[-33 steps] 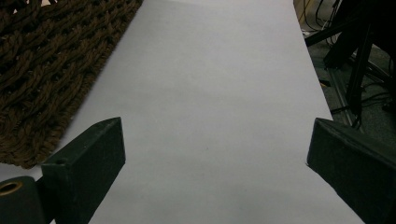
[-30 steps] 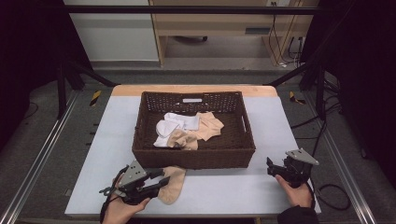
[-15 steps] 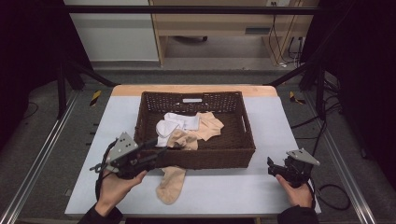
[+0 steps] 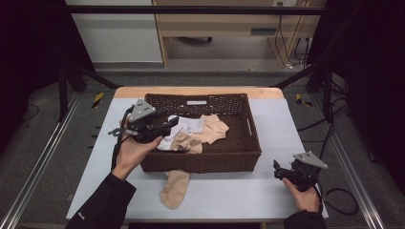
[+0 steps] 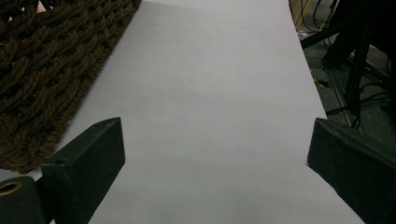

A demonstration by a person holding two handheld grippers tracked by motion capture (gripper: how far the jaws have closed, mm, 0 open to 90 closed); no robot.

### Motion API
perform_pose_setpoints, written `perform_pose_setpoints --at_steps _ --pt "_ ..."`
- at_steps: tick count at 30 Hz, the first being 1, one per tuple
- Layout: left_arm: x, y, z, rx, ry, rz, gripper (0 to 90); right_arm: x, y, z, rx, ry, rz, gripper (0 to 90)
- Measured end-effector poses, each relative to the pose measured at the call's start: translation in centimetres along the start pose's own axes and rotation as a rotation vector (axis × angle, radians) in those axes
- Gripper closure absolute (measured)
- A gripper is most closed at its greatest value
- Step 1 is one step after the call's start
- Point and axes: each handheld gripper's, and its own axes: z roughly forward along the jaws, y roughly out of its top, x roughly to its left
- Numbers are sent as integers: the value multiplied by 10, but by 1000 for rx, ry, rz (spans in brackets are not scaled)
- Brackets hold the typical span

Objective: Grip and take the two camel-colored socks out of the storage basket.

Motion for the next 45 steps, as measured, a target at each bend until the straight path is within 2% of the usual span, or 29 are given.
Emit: perform_pose_setpoints --at_steps 2,3,4,5,7,9,10,14,17,23,26,28,30,32,35,36,45 --pt "3 4 9 -1 21 10 477 0 0 0 0 1 -2 44" --pt "3 4 9 -1 21 10 472 0 0 0 0 1 -2 44" --pt "7 7 18 2 26 19 463 0 0 0 1 0 -3 45" --pt "7 7 18 2 26 19 455 0 0 0 1 0 -3 45" --pt "10 7 29 4 29 26 439 0 0 0 2 1 0 44" --pt "13 4 39 26 44 21 436 0 0 0 -1 3 -2 44" --pt "16 -1 49 63 63 27 434 0 0 0 -1 3 -1 44" --pt "17 -8 60 79 59 15 434 0 0 0 -1 5 -2 44" --pt "18 -19 73 127 63 23 432 0 0 0 0 6 0 44" --pt "22 -34 85 181 63 18 425 0 0 1 1 10 -1 44" --pt "25 -48 95 234 63 14 421 0 0 1 2 9 -2 44" --pt "25 -51 98 243 64 11 420 0 0 1 3 10 -1 44" --pt "26 -58 102 275 65 14 416 0 0 1 3 7 -2 43" --pt "27 -65 106 308 66 -5 412 0 0 1 7 9 2 43" --pt "28 -68 107 333 65 -6 403 0 0 2 7 9 0 43" --pt "26 -71 109 357 65 2 398 0 0 1 6 9 1 43" --pt "20 -78 116 438 59 47 370 1 0 1 7 9 0 43"
